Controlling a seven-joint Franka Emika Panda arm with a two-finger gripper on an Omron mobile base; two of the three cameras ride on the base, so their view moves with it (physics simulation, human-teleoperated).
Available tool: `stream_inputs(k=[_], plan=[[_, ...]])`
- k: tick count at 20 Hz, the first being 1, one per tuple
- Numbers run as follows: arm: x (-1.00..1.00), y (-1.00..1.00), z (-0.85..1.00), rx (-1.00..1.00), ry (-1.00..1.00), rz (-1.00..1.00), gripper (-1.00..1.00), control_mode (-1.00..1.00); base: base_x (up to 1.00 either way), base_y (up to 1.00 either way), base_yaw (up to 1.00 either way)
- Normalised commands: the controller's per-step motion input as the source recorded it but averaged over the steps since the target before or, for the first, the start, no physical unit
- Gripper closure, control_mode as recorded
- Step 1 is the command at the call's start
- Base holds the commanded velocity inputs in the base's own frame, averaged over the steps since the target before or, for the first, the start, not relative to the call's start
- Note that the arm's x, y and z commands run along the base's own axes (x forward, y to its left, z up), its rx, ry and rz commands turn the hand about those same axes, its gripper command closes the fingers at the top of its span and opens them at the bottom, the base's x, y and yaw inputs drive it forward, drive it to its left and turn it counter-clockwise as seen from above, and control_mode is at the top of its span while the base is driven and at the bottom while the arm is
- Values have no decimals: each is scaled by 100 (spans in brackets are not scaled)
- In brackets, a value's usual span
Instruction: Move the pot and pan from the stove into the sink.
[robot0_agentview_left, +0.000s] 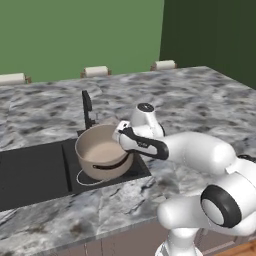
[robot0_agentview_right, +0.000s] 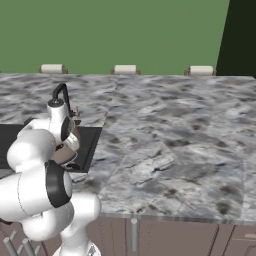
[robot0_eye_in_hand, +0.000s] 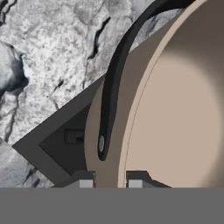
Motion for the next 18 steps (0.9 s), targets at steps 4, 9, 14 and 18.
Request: stream_inputs(k=[4,9,14,18], plan=[[0,1,-11,2,-6,4,100,-100,0,0,0],[4,0,-3,0,0,0,100,-100,0,0,0],[32,1,-18,0,0,0,100,-100,0,0,0],[47,6,-23,0,0,0,100,-100,0,0,0]])
